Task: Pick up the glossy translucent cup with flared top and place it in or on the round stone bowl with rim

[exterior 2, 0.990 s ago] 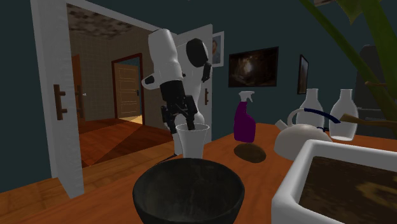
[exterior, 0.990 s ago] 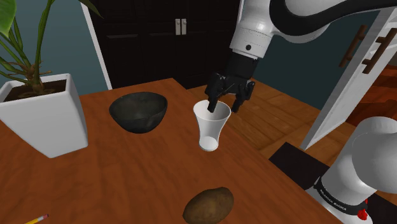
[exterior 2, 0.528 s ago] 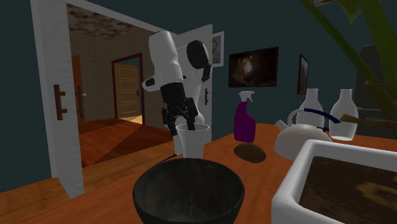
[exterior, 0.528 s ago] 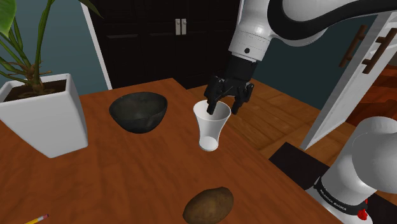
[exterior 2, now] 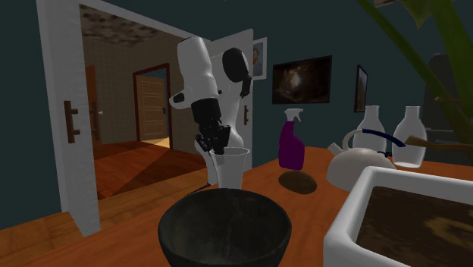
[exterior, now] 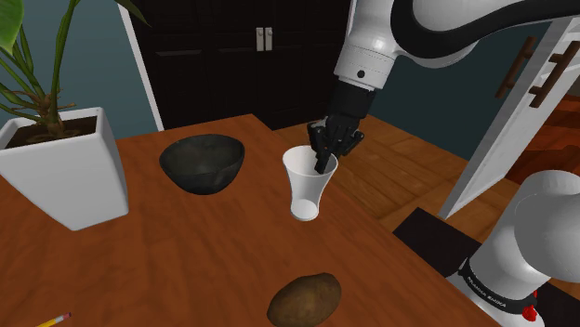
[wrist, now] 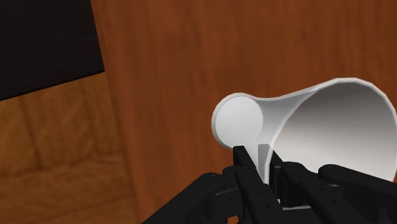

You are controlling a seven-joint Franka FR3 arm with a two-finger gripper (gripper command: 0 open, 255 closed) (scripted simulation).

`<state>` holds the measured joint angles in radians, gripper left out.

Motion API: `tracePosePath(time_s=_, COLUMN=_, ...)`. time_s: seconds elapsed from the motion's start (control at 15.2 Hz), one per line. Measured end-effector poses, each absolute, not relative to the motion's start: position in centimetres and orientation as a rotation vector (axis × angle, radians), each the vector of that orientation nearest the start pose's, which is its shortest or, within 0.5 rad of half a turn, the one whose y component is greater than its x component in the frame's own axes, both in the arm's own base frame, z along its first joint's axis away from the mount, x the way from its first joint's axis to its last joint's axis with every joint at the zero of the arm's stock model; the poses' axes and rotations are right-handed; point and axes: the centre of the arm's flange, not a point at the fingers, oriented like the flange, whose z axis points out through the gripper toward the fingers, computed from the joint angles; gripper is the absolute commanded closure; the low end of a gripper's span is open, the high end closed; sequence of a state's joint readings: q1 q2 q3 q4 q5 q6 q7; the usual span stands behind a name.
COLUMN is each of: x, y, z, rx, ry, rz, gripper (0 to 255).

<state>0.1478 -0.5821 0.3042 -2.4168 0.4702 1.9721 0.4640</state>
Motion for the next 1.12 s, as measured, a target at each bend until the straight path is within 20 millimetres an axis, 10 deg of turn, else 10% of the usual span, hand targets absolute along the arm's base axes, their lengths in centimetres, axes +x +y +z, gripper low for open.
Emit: tracePosePath(time_s=1.12, x=33.9, y=21.2, z=58.3, rx=-2.821, ry=0.295, rz=0.003, gripper=255)
